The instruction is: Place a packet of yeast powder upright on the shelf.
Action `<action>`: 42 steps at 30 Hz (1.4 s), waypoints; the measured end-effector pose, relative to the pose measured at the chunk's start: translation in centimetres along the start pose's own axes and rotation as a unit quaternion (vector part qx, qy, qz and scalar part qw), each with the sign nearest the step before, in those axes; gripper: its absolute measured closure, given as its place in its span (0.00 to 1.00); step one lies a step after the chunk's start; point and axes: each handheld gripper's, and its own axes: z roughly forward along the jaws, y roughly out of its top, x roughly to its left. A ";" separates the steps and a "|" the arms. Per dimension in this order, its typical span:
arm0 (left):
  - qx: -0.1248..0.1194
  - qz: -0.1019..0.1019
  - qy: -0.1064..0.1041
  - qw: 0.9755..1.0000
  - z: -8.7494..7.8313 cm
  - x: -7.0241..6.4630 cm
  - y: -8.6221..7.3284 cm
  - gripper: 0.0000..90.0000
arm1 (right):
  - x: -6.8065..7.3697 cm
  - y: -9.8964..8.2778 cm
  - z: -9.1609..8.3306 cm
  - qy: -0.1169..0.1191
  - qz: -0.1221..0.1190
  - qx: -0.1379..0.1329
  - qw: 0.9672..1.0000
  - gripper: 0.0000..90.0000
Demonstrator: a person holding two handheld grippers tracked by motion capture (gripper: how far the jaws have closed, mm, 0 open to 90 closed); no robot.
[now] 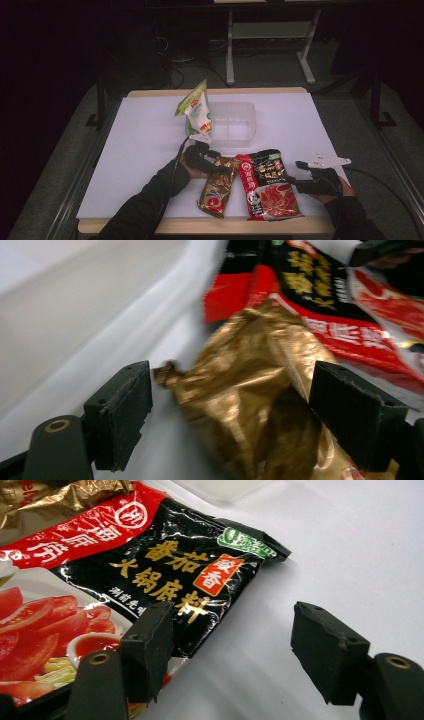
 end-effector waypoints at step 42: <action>-0.187 0.056 0.134 0.972 -8.6 -5.0 1.5 0.95 | 0.3 0.9 0.3 0.005 -0.022 -0.014 1.000 0.35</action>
